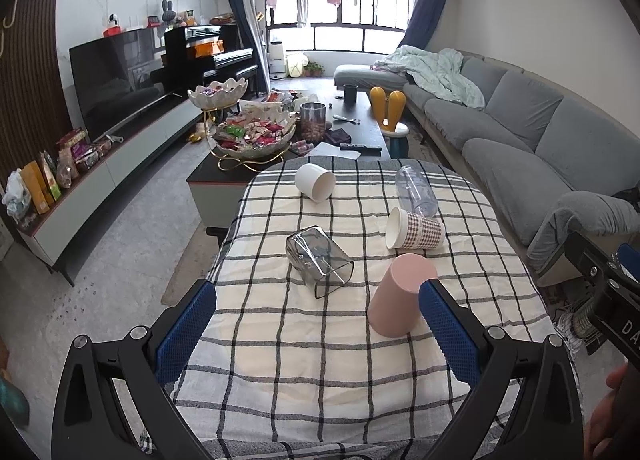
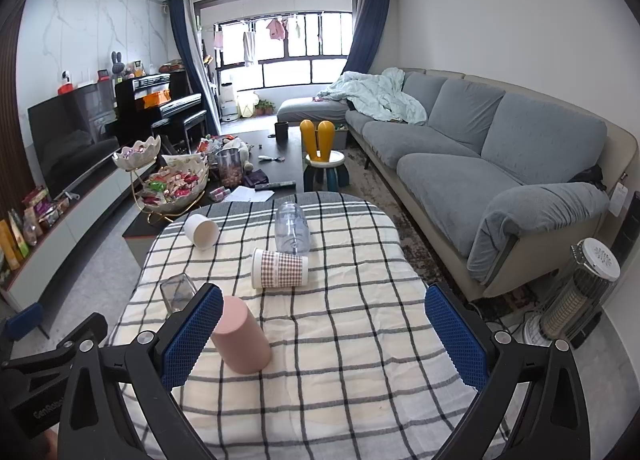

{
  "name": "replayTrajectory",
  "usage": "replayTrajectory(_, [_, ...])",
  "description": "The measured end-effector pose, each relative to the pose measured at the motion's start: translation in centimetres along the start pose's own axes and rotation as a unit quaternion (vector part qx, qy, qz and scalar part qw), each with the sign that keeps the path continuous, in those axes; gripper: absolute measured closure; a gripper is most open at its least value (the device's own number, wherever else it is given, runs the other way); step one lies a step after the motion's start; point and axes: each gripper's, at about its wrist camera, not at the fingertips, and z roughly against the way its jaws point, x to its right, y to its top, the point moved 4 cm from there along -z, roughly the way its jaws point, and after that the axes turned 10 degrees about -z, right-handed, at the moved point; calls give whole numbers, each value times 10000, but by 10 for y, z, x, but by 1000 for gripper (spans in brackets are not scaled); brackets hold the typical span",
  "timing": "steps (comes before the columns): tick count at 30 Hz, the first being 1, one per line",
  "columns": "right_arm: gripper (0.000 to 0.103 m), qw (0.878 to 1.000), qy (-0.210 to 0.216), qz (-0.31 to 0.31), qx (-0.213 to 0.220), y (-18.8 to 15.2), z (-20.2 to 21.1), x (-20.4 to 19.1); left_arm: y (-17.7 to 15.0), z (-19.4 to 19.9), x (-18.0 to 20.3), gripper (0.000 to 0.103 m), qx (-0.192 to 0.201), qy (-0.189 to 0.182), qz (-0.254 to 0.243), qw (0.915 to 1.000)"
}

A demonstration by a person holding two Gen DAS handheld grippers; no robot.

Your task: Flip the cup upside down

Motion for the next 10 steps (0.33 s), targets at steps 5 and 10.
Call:
replayTrajectory(5, [1,10000,0,-3,-10,0,-1,1,-2,-4,0,0,-49,88,-2,9999])
replayTrajectory(10, [1,9999,-13,-87,-68,-6,2,-3,-7,-14,-5,0,-196,97,37,9998])
